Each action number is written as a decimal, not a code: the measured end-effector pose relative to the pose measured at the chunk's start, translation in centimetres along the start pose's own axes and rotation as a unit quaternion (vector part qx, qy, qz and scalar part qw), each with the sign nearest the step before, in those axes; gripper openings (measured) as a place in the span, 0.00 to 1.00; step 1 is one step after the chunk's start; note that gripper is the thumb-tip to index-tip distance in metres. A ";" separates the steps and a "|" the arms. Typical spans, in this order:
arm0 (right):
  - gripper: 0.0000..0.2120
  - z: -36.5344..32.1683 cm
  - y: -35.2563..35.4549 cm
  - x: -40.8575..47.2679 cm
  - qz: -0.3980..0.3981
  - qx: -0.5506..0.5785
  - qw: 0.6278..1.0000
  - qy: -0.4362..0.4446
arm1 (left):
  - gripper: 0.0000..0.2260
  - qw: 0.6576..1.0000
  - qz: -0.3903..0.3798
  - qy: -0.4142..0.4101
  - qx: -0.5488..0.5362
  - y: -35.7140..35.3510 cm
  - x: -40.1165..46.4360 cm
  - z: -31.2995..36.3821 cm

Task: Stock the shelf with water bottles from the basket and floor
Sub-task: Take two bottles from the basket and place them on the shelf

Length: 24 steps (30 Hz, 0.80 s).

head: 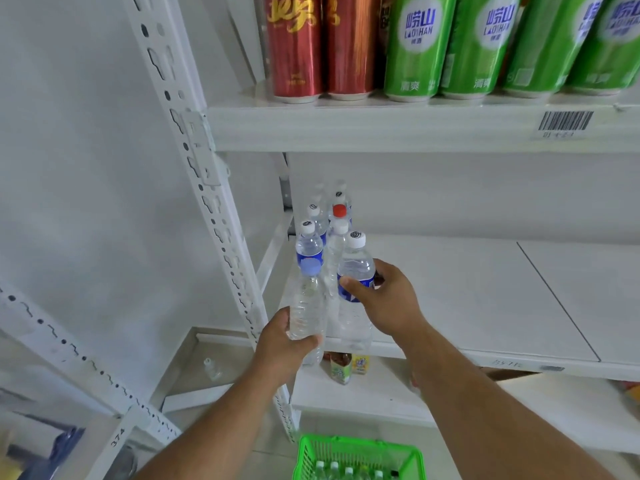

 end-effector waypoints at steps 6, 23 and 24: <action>0.04 0.8 -2.4 2.2 0.012 -0.013 1.000 -0.025 | 0.21 1.000 -0.019 0.001 0.006 0.8 4.5 -1.2; 0.14 3.6 -5.8 5.4 0.038 -0.016 0.996 -0.075 | 0.23 0.999 -0.045 -0.017 0.000 -0.2 11.8 -2.6; 0.14 3.7 -5.9 5.5 0.037 -0.019 0.996 -0.075 | 0.23 0.999 -0.047 -0.017 0.000 -0.3 12.0 -2.8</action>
Point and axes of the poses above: each hand's wrist, its own x-axis towards the middle knuckle, its own y-axis out of the back of the hand, z = x × y, the point moved 5 cm from there along x, towards the middle knuckle, and after that the axes turned 3 degrees about -x, right-handed, at the moved point
